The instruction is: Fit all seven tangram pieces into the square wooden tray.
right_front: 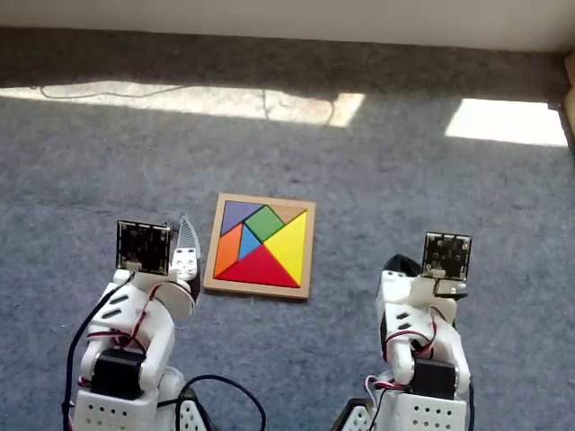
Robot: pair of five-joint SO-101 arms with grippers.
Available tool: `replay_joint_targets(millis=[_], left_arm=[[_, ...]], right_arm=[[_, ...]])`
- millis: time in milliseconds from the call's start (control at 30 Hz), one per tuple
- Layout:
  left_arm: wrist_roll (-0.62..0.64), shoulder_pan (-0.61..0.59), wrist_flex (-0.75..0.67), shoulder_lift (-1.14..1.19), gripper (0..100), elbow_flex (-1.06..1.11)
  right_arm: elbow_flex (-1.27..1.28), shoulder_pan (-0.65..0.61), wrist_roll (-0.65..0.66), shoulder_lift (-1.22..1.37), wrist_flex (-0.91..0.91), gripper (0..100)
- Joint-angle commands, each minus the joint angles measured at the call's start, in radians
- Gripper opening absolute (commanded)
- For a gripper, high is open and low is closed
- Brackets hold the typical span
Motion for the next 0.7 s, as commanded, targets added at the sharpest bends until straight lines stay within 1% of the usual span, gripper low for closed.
replay_joint_targets(millis=[0, 167, 300, 433, 667], left_arm=[[-0.002, -0.062, -0.017, -0.022, 1, 0.031], [-0.002, -0.091, -0.018, -0.022, 1, 0.122], [-0.002, -0.087, -0.018, -0.022, 1, 0.217], [-0.002, -0.091, -0.002, -0.012, 1, 0.217], [-0.002, -0.101, 0.27, -0.013, 1, 0.217]], right_arm=[[0.036, -0.027, -0.005, -0.016, 0.019, 0.6], [0.142, -0.033, -0.005, -0.016, 0.025, 0.6], [0.176, -0.033, -0.005, -0.016, 0.111, 0.6], [0.176, -0.031, -0.005, -0.016, 0.208, 0.6], [0.176, -0.028, -0.003, -0.016, 0.343, 0.6]])
